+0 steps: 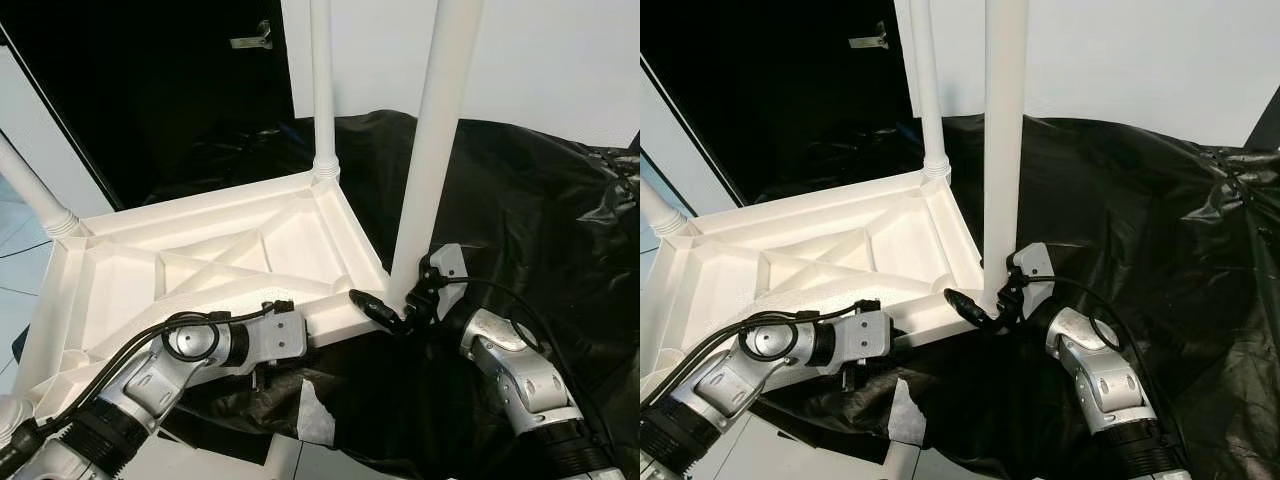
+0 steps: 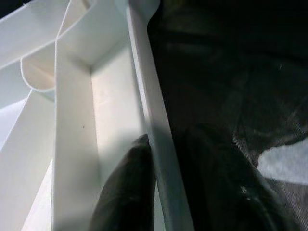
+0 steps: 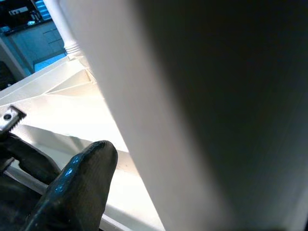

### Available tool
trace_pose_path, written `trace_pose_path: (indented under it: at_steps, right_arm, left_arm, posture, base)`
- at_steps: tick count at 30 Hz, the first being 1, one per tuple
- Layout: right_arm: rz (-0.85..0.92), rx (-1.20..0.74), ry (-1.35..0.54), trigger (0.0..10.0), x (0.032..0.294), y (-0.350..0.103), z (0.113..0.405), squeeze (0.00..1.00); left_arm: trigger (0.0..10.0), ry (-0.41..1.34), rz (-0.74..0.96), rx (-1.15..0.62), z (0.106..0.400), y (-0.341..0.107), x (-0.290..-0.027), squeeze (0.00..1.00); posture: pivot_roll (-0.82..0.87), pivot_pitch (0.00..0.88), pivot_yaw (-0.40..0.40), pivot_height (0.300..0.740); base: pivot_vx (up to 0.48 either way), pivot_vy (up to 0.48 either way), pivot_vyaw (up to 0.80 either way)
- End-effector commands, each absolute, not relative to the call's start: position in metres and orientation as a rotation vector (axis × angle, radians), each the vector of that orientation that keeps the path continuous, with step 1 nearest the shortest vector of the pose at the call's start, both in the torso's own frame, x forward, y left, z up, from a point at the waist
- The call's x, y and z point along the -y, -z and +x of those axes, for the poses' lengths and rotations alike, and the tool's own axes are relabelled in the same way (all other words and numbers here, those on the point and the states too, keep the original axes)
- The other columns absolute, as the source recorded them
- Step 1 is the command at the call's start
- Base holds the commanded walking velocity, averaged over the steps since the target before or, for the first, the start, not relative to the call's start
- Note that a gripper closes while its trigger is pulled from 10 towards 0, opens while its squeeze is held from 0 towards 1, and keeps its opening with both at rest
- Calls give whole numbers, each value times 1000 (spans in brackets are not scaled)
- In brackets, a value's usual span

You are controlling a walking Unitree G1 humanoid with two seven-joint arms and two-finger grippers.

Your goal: Building children table

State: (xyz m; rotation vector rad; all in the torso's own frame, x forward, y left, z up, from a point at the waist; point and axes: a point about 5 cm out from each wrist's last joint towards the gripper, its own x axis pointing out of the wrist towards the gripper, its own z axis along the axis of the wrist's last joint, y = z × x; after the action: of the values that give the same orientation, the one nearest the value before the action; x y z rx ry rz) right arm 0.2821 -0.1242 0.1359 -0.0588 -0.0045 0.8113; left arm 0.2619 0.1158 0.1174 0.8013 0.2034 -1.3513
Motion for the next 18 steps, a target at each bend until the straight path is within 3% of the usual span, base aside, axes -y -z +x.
trace_pose_path:
  at_steps: [1, 2, 5, 7, 8, 11, 18]
  right_arm:
    - [-51, 26, -837, 10000, 118, -143, 281, 0]
    - [-53, 27, -840, 10000, 117, -143, 281, 0]
    - [-56, 28, -843, 10000, 116, -143, 281, 0]
    - [-60, 25, -839, 10000, 114, -140, 284, 0]
    - [-60, 25, -839, 10000, 114, -140, 284, 0]
    - [-62, 22, -824, 10000, 114, -138, 289, 0]
    - [-87, 29, -781, 10000, 118, -138, 298, 0]
  left_arm:
    - [10000, 1491, 805, -254, 256, -118, -113, 1000]
    - [10000, 1475, 747, -245, 256, -123, -113, 0]
    - [10000, 1466, 686, -234, 255, -128, -113, 0]
    - [10000, 1402, 470, -185, 251, -144, -112, 0]
    - [10000, 1402, 470, -185, 251, -144, -112, 0]
    - [10000, 1305, 264, -143, 248, -156, -113, 0]
    - [10000, 1128, 121, -60, 253, -166, -116, 0]
  posture:
    - [-11, 0, 30, 740]
    - [-11, 0, 30, 740]
    - [-9, 0, 27, 740]
    - [21, 0, 7, 740]
    - [21, 0, 7, 740]
    - [46, 0, -15, 740]
    - [68, 0, -32, 740]
  base:
    - [0, 0, 0]
    - [0, 0, 0]
    - [0, 0, 0]
    - [0, 0, 0]
    - [0, 0, 0]
    - [0, 0, 0]
    - [0, 0, 0]
